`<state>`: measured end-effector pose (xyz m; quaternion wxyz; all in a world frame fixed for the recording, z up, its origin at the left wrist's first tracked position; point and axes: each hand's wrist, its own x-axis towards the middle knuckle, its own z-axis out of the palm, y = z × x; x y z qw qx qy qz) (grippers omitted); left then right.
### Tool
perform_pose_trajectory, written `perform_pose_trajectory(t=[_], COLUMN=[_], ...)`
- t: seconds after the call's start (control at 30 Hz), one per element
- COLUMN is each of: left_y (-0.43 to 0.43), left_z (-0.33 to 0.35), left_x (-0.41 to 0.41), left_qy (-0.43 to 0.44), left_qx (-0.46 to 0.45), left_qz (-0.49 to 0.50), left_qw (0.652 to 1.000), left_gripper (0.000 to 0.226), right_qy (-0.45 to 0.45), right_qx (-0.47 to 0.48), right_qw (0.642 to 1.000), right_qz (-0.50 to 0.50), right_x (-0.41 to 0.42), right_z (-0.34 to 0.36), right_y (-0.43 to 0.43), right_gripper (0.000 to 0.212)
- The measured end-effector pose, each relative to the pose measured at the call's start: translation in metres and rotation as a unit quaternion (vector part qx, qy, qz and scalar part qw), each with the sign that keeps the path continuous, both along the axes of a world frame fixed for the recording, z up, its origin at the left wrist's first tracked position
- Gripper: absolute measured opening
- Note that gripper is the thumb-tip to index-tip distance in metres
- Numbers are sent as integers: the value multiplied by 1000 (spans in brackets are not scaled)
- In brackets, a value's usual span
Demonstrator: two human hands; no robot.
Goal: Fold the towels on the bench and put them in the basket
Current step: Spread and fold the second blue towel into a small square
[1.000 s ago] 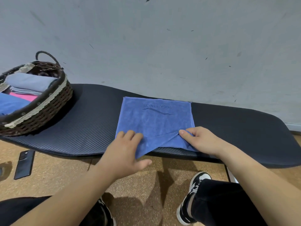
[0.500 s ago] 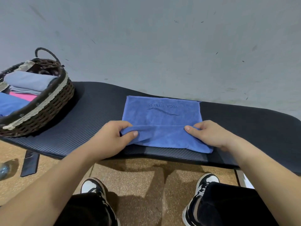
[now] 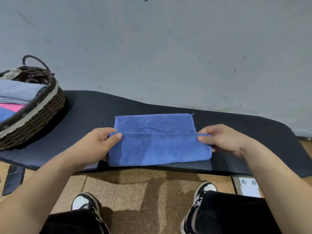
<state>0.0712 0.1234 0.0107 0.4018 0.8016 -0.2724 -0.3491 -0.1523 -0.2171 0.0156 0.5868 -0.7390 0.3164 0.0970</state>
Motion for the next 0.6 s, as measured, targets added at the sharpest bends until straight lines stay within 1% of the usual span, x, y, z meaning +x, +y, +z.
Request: perform_pose_trajectory(t=[0.1,0.17,0.23,0.3,0.37,0.47,0.6], left_y=[-15,-26,-36,-47,-57,-68,-73], left_z=[-1,-3,-6,-11,-18,-32,-39], left_x=[12,20,26,31,37,44,47], left_qy=[-21,-58,-103,-129,-135,-153,-162], left_qx=[-13,-12,5,20,42,101,133], left_qz=[58,87,116,150,167,177,187], left_qw=[998,994,988,980,976,967,960], left_gripper=[44,44,44,43,42,40,37], right_qy=[-81,-111,-117,-110,-95,-68,-75], right_qx=[11,-22,-62,-76,-95,-124,-147], right_qw=[989,977,970,966,962,953,946], right_qz=[-126,-181,-203,-223,-240,-267,-280], right_x=[25,43,60,71,78,82,87], right_z=[-10,-18,-24,-31,-38,-50,-56], right_y=[-3,-1,-1,-1,-2,-3,-5], right_gripper=[17,16,15,16,18,24,27])
